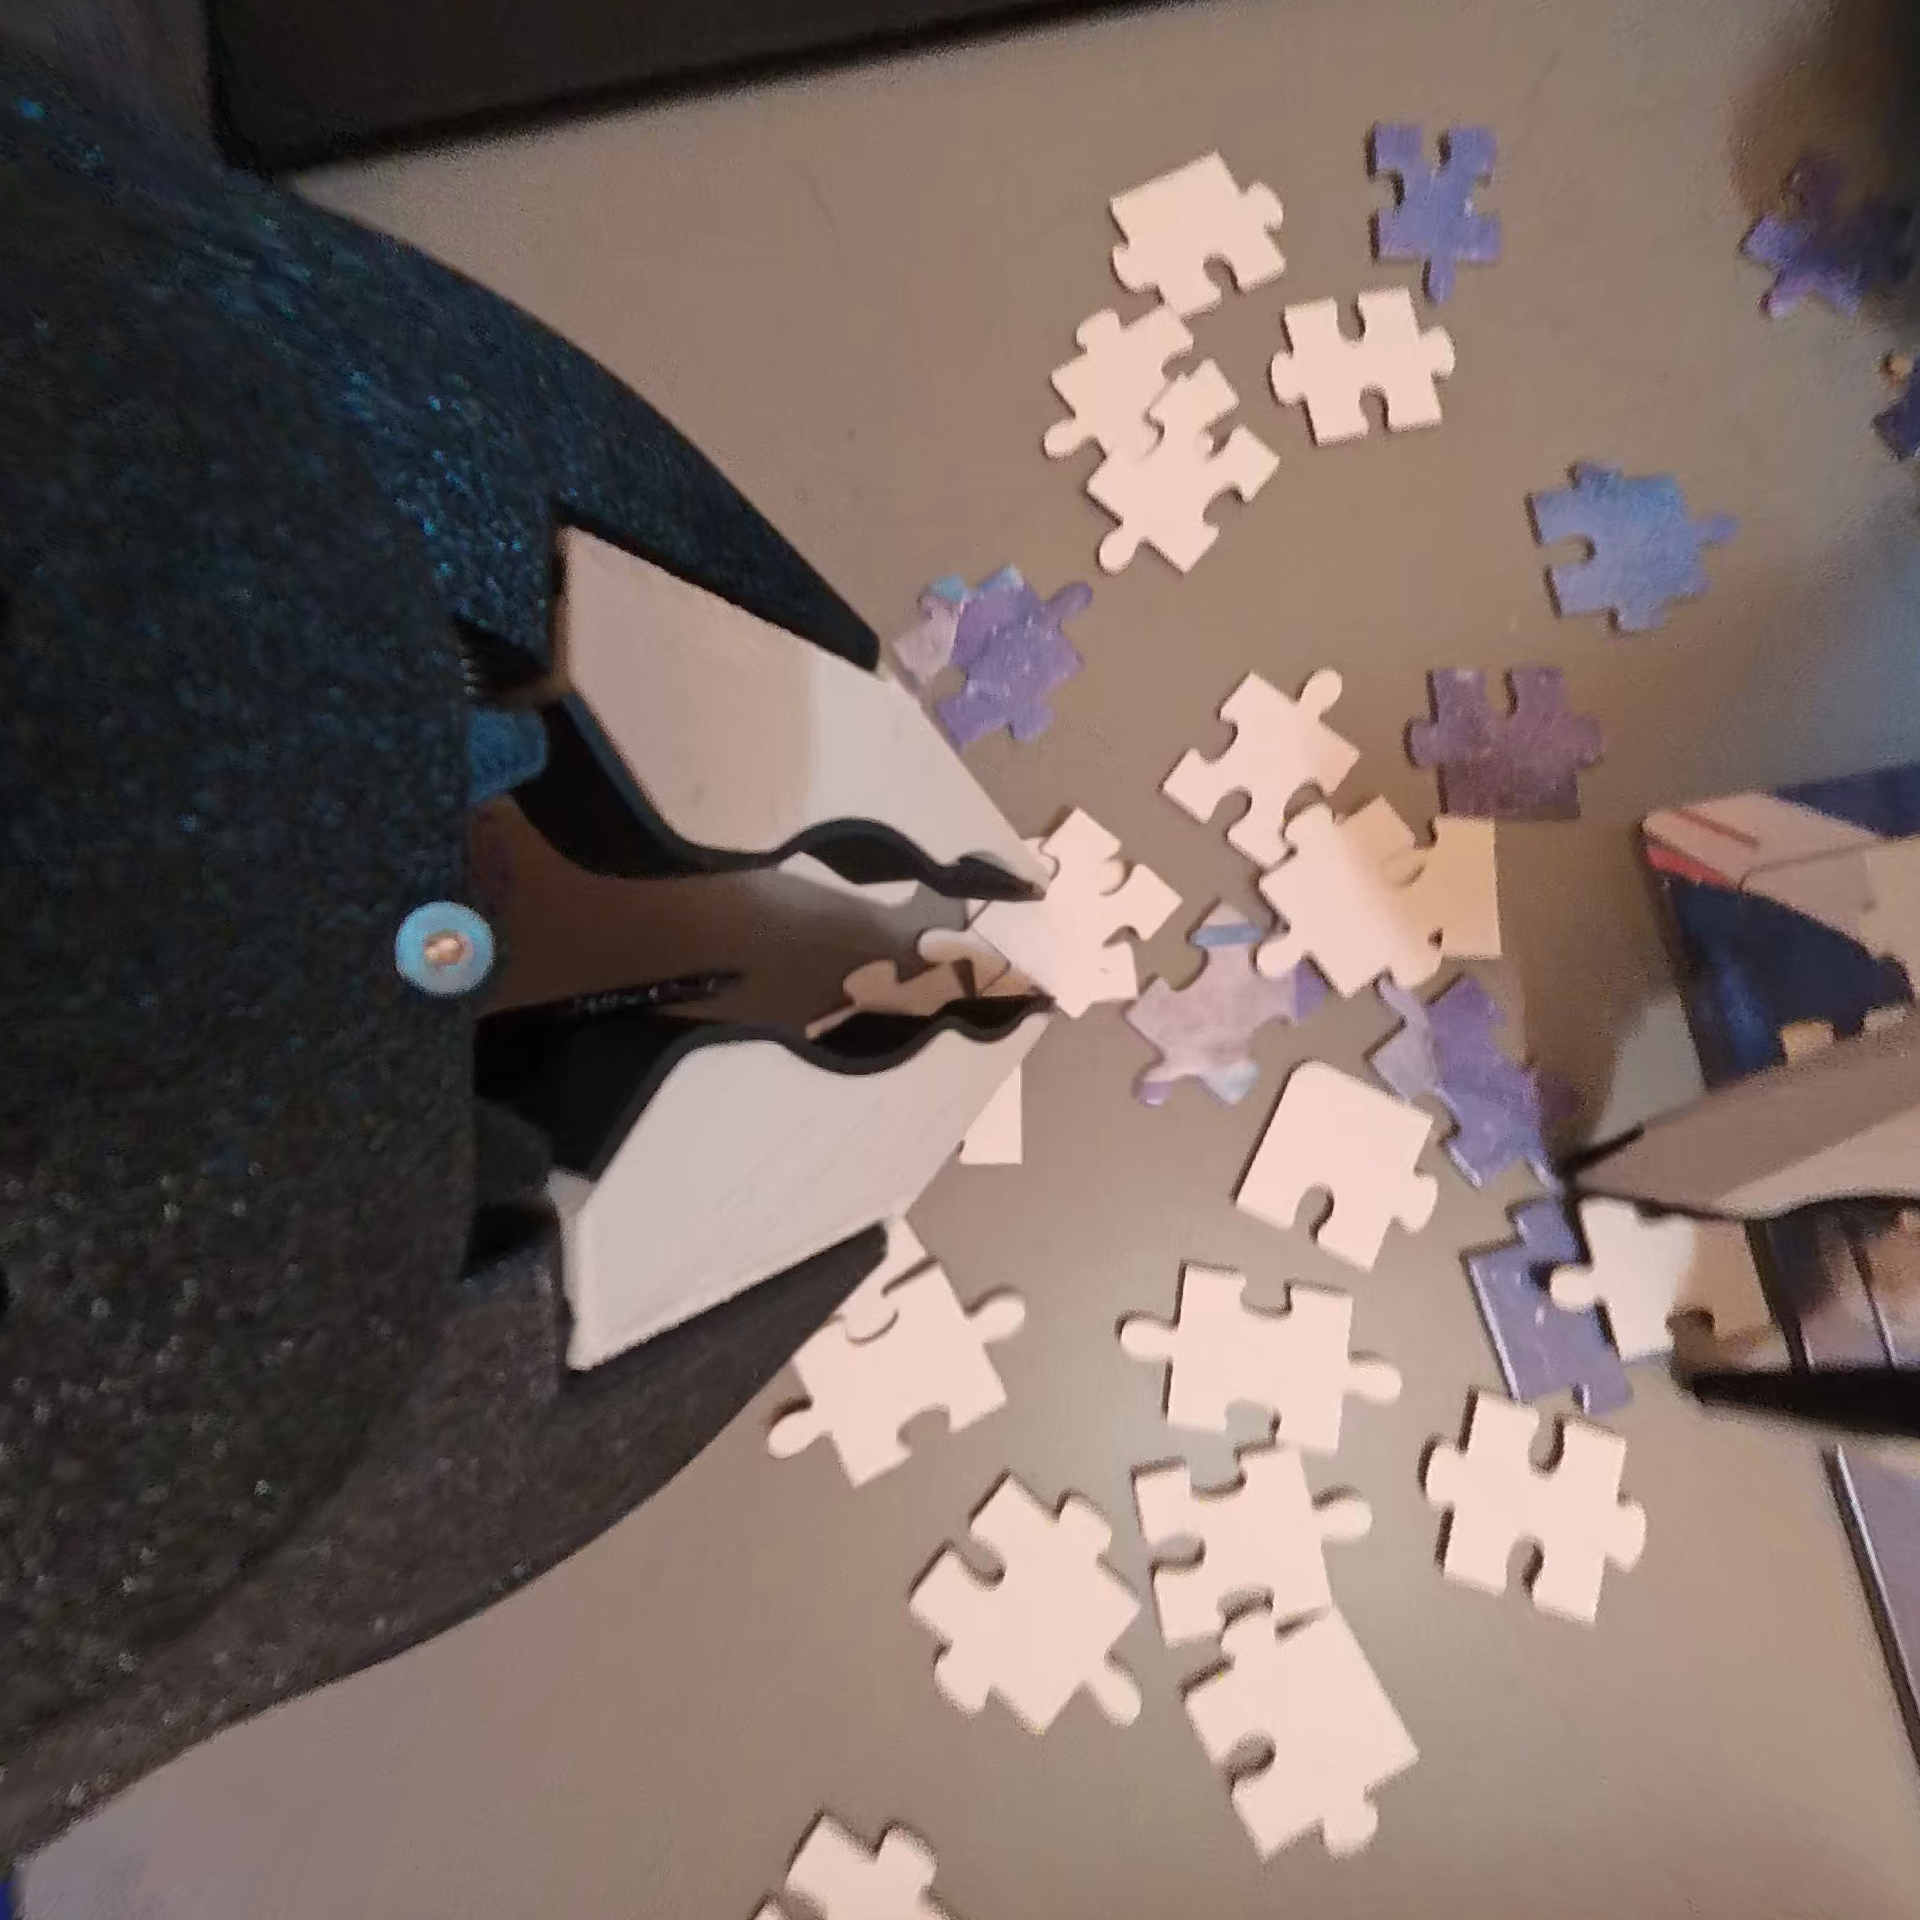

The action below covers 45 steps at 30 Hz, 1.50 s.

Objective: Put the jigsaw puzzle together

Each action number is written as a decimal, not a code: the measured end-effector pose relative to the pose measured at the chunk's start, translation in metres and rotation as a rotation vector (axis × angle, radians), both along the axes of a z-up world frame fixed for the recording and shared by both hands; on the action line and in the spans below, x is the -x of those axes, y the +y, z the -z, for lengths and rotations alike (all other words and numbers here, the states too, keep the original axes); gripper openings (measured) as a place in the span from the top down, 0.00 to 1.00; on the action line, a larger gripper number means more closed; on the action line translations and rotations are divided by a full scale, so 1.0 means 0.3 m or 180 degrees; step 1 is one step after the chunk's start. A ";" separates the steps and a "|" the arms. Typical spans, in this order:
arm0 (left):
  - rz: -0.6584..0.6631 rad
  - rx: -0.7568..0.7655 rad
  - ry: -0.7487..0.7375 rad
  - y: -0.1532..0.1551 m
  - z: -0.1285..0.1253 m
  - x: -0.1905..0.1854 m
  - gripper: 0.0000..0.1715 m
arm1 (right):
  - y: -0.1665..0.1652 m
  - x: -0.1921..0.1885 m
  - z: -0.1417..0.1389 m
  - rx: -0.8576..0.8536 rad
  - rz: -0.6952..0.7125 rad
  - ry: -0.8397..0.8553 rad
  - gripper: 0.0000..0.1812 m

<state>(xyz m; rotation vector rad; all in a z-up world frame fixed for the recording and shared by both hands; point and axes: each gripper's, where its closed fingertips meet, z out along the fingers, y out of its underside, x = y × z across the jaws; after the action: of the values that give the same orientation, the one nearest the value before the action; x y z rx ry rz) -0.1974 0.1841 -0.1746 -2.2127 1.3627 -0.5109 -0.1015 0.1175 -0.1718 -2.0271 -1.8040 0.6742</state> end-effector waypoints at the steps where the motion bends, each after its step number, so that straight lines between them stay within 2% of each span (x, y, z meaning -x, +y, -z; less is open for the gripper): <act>1: 0.0001 -0.0019 0.0006 0.000 0.000 0.000 0.79 | 0.023 -0.006 -0.001 -0.0099 0.0060 -0.0015 0.90; 3: -0.0039 -0.0046 0.0015 0.006 0.000 0.002 0.84 | 0.055 -0.004 -0.020 -0.0230 0.0150 0.0068 0.90; 6: -0.0206 0.0016 -0.0126 0.010 -0.012 0.000 0.84 | 0.130 0.017 -0.084 -0.0555 0.0406 0.0310 0.90; 8: -0.0372 0.0160 -0.0540 0.004 -0.064 -0.019 0.84 | 0.158 0.059 -0.147 -0.0675 0.0515 0.0661 0.89; 9: -0.0430 0.0318 -0.0973 -0.010 -0.124 -0.044 0.84 | 0.161 0.086 -0.182 -0.0704 0.0527 0.0875 0.89; 11: -0.0438 0.0812 -0.2185 -0.056 -0.312 -0.091 0.84 | 0.139 0.148 -0.262 -0.0641 0.0474 0.1418 0.88; 14: -0.0007 0.1565 -0.4080 -0.151 -0.626 -0.051 0.84 | 0.072 0.215 -0.364 -0.0056 0.0331 0.2155 0.84; 15: 0.0202 0.1688 -0.4515 -0.185 -0.694 -0.019 0.84 | 0.053 0.228 -0.394 0.0213 0.0297 0.2349 0.81; 17: 0.0471 0.1696 -0.4923 -0.236 -0.757 0.011 0.84 | -0.002 0.249 -0.460 0.0853 0.0148 0.2750 0.78; 21: 0.0958 0.1666 -0.4958 -0.327 -0.785 -0.023 0.84 | -0.133 0.288 -0.586 0.2497 -0.0263 0.3227 0.70; 25: 0.1081 0.1811 -0.5028 -0.344 -0.779 -0.055 0.84 | -0.173 0.305 -0.687 0.2958 -0.0525 0.3736 0.76; 27: 0.1097 0.1860 -0.5004 -0.346 -0.767 -0.066 0.84 | -0.183 0.296 -0.696 0.2908 -0.0624 0.3788 0.83; 31: 0.1073 0.1868 -0.5010 -0.337 -0.760 -0.059 0.84 | -0.151 0.263 -0.728 0.2949 -0.0549 0.4018 0.93; 33: 0.1062 0.1790 -0.5012 -0.333 -0.762 -0.043 0.89 | -0.142 0.254 -0.727 0.2985 -0.0531 0.4004 0.99; 35: 0.0910 0.1691 -0.4960 -0.311 -0.757 -0.027 0.94 | -0.123 0.263 -0.702 0.2851 -0.0379 0.3902 0.99; 36: 0.0803 0.1632 -0.4896 -0.296 -0.750 -0.020 0.92 | -0.114 0.265 -0.691 0.2775 -0.0316 0.3860 0.99; 39: 0.0461 0.1342 -0.4471 -0.254 -0.696 -0.010 0.90 | -0.079 0.274 -0.648 0.2442 -0.0083 0.3681 0.99; 43: 0.0165 0.0909 -0.3788 -0.231 -0.610 -0.026 0.89 | -0.002 0.294 -0.551 0.1813 0.0444 0.3268 0.99; 45: 0.0030 0.0818 -0.3584 -0.211 -0.581 -0.034 0.87 | 0.000 0.297 -0.513 0.1650 0.0470 0.3059 0.99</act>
<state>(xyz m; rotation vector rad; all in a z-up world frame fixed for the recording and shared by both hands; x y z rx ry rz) -0.1871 0.1208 -0.0005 -1.5560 0.6900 -1.6660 -0.1906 0.1174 -0.0179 -1.5760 -0.9518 1.8067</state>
